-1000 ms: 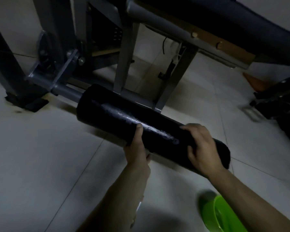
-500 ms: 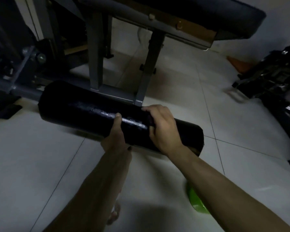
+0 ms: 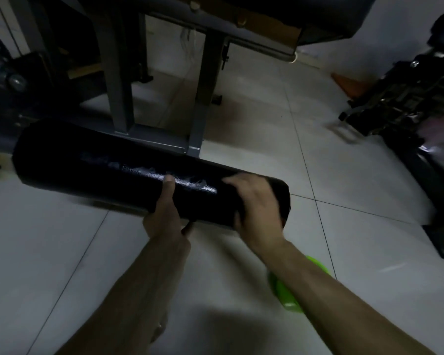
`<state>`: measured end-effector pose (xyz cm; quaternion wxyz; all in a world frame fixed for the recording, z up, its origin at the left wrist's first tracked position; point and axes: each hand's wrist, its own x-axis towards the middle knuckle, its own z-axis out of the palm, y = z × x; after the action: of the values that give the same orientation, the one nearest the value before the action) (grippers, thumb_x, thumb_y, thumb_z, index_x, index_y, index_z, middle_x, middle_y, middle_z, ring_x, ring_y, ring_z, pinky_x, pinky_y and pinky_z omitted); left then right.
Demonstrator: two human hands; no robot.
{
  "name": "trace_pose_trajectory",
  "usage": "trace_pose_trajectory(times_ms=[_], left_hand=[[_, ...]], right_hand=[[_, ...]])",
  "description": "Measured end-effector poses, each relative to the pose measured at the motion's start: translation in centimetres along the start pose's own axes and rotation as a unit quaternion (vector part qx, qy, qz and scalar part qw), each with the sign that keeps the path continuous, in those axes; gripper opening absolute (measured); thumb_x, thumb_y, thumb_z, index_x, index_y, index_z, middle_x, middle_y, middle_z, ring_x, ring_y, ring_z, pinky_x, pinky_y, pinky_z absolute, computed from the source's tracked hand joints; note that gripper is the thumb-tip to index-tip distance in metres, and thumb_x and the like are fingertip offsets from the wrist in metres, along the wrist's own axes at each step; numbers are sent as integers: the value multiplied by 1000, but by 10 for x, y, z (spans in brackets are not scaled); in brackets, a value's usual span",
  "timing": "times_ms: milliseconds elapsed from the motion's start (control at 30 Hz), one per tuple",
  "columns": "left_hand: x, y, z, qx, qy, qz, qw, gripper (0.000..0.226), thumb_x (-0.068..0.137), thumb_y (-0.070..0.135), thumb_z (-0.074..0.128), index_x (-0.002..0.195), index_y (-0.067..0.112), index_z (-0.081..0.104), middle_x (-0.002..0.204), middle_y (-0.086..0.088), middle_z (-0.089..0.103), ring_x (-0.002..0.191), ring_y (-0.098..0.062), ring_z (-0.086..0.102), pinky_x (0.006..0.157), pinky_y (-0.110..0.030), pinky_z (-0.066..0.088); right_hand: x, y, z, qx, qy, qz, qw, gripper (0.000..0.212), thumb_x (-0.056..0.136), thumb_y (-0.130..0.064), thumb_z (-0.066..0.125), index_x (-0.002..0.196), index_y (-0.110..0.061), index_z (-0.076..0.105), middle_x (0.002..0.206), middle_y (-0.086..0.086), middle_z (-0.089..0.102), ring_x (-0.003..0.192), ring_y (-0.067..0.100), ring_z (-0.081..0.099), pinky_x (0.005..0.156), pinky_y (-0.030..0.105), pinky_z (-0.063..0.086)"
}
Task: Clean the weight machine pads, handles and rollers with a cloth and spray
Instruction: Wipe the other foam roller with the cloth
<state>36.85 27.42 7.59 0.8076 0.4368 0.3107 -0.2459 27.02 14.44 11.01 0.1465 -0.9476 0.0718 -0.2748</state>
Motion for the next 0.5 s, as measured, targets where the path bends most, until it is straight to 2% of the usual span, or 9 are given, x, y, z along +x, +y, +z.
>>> trace_pose_trajectory(times_ms=[100,167,267,367,433,500], left_hand=[[-2,4,2,-38,-8,0,999,65,70,47,90,119,13,65,114,-12,73,97,-32,73,82,-55,62],[-5,7,2,-14,8,-3,1000,71,69,49,91,123,13,62,114,-9,71,98,-30,71,81,-55,62],[-7,9,2,21,15,-16,1000,74,73,53,87,129,16,56,116,-7,66,101,-27,68,79,-49,63],[-7,9,3,25,6,-33,999,73,76,53,85,130,17,54,118,-7,65,102,-27,67,80,-49,63],[-5,10,3,24,2,-37,999,76,73,54,86,131,18,53,120,-8,66,103,-28,67,78,-49,63],[-2,11,2,34,-4,-40,999,82,68,57,88,132,18,54,120,-8,67,103,-29,68,73,-49,64]], right_hand=[[21,-24,19,2,-68,-43,997,51,78,-18,51,127,-12,67,126,9,64,111,31,58,100,40,48],[10,-5,6,-15,-78,-44,996,56,75,-10,50,128,-12,67,128,8,64,113,33,60,100,44,47],[-30,46,-32,-64,-20,-9,998,69,62,5,52,128,-8,66,128,10,62,117,34,60,101,48,47],[-60,69,-54,-92,43,68,992,65,65,8,52,127,-5,66,125,11,62,114,33,59,97,51,49],[-58,60,-45,-89,52,77,992,69,61,10,53,127,-4,65,125,13,62,115,33,57,101,45,48],[-37,40,-28,-61,46,60,995,74,54,11,55,126,-4,65,126,12,61,117,31,55,108,31,41]])
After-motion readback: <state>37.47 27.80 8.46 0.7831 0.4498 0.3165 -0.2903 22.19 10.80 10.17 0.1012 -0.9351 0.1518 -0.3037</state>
